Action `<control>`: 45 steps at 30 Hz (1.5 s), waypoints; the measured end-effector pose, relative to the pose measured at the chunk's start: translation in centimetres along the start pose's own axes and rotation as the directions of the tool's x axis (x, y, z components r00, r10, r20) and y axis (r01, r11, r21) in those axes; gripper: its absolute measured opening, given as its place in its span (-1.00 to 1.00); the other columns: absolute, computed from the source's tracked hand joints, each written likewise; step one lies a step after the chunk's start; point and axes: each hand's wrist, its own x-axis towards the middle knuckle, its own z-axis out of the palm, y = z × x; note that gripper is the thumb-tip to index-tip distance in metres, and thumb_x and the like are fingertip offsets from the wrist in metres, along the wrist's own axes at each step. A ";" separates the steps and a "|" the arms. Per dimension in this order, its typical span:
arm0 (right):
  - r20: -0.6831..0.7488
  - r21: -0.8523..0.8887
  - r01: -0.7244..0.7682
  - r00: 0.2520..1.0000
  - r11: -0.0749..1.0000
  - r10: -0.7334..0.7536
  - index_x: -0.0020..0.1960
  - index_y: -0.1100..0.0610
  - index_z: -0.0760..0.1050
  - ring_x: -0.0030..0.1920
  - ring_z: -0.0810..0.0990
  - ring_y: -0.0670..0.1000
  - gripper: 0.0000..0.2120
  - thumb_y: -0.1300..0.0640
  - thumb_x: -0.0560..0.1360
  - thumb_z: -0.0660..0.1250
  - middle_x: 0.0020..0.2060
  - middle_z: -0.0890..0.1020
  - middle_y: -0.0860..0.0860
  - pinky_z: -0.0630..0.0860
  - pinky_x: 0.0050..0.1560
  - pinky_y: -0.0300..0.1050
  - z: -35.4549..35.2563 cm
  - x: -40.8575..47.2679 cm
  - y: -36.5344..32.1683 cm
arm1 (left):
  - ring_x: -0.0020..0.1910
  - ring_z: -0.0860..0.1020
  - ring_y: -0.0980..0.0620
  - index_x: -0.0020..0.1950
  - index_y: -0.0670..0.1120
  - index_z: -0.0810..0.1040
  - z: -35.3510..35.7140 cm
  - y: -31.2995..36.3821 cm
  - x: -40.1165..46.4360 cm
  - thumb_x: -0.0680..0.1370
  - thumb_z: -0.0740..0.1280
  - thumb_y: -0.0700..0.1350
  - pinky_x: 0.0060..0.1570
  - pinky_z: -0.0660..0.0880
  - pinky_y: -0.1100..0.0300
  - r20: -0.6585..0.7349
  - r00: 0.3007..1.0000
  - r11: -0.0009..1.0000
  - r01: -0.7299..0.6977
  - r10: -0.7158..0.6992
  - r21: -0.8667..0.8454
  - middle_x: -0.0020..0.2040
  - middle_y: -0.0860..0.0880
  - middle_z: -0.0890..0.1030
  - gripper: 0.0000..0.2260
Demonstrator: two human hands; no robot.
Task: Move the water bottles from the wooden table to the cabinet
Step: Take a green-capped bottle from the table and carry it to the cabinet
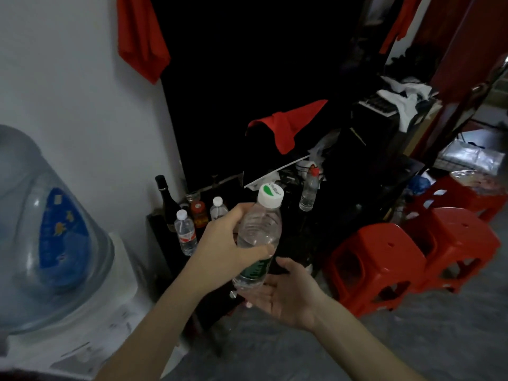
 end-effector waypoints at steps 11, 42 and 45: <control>-0.025 -0.015 -0.198 0.980 0.980 0.197 0.34 0.44 0.39 0.27 0.51 0.36 -0.32 -0.19 0.63 0.07 0.22 0.53 0.44 0.44 0.28 0.13 -4.1 10.9 -13.0 | 0.21 0.61 0.26 0.38 0.17 0.50 2.4 -7.0 12.6 0.40 0.60 0.09 0.21 0.57 0.23 0.015 0.995 0.990 0.098 -0.100 0.102 0.21 0.26 0.65 -0.41; -0.189 -0.184 -0.436 0.895 0.881 0.403 0.28 0.32 0.46 0.18 0.55 0.30 -0.49 -0.10 0.65 0.10 0.22 0.55 0.34 0.54 0.09 0.13 -10.7 38.4 -27.7 | 0.16 0.59 0.36 0.21 0.51 0.44 8.0 -22.7 25.2 0.37 0.59 -0.06 0.07 0.52 0.44 -0.469 0.772 0.887 0.457 -0.430 -0.061 0.17 0.41 0.60 -0.38; -0.205 -0.177 -0.385 0.914 0.906 0.349 0.23 0.33 0.48 0.17 0.55 0.28 -0.49 -0.09 0.65 0.07 0.18 0.56 0.33 0.49 0.23 0.11 -10.8 39.6 -27.6 | 0.13 0.61 0.34 0.18 0.50 0.45 8.3 -24.4 26.0 0.39 0.60 -0.09 0.04 0.53 0.44 -0.494 0.750 0.881 0.468 -0.439 -0.072 0.14 0.37 0.62 -0.39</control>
